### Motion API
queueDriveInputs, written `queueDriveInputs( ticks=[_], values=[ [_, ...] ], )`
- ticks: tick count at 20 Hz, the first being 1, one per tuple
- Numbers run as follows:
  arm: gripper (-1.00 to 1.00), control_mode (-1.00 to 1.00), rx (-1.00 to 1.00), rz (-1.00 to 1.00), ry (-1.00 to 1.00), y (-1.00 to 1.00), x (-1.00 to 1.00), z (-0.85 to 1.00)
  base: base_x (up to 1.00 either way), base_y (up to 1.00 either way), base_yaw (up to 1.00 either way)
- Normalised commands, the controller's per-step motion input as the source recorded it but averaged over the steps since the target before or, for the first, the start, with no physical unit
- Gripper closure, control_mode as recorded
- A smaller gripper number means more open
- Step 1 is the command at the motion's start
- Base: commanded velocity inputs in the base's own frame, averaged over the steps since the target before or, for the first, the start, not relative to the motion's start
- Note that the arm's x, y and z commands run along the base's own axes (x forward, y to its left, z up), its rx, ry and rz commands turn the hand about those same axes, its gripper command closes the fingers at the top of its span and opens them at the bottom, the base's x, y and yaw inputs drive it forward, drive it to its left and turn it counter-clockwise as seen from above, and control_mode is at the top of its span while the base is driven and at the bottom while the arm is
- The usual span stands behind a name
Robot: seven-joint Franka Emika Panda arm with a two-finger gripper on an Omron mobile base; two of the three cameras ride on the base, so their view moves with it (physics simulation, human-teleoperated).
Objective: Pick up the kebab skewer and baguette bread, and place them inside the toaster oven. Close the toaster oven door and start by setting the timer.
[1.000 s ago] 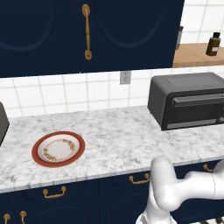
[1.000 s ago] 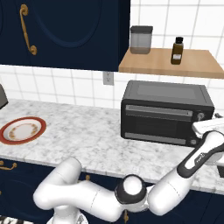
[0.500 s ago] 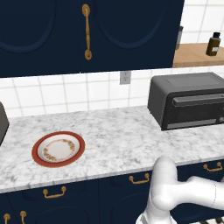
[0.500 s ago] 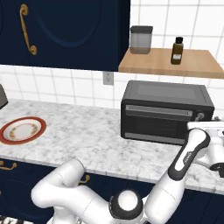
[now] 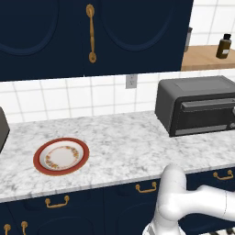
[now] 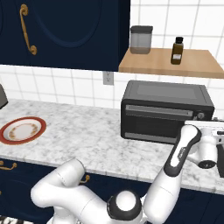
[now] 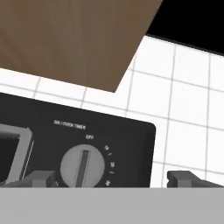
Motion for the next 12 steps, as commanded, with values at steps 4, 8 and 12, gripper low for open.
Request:
queueDriveInputs(
  ticks=[4,8,12],
  values=[
    [-1.0,-1.0,0.0,-0.12,0.0,-0.3,0.0,0.01,0.0,0.0,0.0],
    [-1.0,-1.0,0.02,-0.08,0.0,-0.12,0.0,0.06,0.0,0.0,0.0],
    [-1.0,-1.0,0.01,-0.12,0.0,0.02,0.0,0.0,0.0,0.0,0.0]
  ],
)
